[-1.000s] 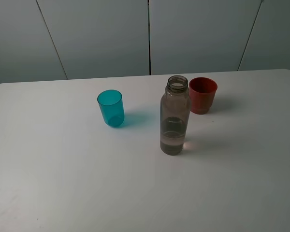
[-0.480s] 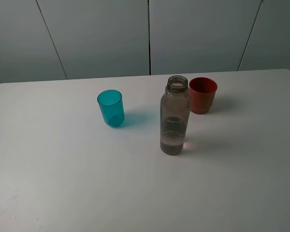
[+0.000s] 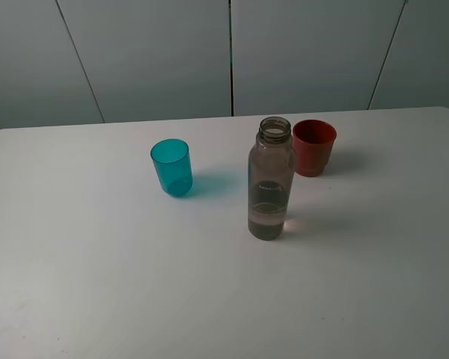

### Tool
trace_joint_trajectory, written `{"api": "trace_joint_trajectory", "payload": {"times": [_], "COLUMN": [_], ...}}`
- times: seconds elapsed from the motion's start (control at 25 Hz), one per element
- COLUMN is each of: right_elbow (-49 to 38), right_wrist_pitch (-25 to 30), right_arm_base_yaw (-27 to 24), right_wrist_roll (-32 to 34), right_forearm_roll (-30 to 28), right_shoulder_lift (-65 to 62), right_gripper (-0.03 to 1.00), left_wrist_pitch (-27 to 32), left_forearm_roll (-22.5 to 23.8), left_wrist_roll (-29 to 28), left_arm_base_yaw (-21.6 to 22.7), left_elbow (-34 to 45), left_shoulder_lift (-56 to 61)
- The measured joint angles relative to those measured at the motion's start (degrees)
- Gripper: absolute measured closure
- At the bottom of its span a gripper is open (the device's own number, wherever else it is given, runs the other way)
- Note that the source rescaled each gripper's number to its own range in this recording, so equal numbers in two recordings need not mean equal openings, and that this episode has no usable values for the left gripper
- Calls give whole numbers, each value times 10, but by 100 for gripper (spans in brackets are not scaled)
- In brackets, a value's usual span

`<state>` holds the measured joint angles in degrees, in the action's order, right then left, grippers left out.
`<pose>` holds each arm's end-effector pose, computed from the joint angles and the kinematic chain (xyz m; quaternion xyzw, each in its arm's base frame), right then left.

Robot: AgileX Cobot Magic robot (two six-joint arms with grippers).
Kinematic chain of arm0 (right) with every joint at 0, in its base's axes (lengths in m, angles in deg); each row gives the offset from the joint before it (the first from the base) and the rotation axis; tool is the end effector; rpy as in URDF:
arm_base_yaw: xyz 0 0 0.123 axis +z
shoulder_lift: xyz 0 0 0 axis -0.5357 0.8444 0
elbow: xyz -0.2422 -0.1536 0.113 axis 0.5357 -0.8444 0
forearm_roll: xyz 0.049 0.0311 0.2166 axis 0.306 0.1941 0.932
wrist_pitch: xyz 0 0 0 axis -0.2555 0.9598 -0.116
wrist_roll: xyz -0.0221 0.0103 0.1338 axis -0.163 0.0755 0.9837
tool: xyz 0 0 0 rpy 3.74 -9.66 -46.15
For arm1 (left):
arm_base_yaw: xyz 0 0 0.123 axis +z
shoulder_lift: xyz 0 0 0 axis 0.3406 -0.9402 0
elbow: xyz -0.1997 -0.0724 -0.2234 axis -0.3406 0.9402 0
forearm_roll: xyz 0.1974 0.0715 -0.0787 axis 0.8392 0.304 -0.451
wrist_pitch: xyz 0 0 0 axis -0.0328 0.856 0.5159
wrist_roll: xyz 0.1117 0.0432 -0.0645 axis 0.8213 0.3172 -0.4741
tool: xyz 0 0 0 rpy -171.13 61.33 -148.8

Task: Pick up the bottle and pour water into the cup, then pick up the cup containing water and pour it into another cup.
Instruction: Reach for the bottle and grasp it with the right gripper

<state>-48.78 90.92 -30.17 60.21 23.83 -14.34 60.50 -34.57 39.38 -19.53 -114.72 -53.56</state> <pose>-0.0166 0.0103 0.2428 -0.0268 0.8579 0.0504 0.5107 -0.0156 0.0014 0.2433 -0.0130 0.8570 0.0023 0.5152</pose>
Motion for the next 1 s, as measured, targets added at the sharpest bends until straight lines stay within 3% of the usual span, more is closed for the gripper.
{"api": "trace_joint_trajectory", "payload": {"times": [0.48, 0.76, 1.0], "right_elbow": [1, 38, 33], "right_wrist_pitch": [-12, -151, -264], "right_arm_base_yaw": [0, 0, 0], "right_wrist_roll": [-4, -45, -149], "right_forearm_roll": [1, 73, 178], "right_shoulder_lift": [0, 31, 143], "right_gripper": [-3, -3, -3], "left_wrist_pitch": [0, 0, 0], "left_forearm_roll": [0, 0, 0], "left_wrist_roll": [0, 0, 0], "left_arm_base_yaw": [0, 0, 0], "left_elbow": [0, 0, 0], "left_shoulder_lift": [0, 0, 0]}}
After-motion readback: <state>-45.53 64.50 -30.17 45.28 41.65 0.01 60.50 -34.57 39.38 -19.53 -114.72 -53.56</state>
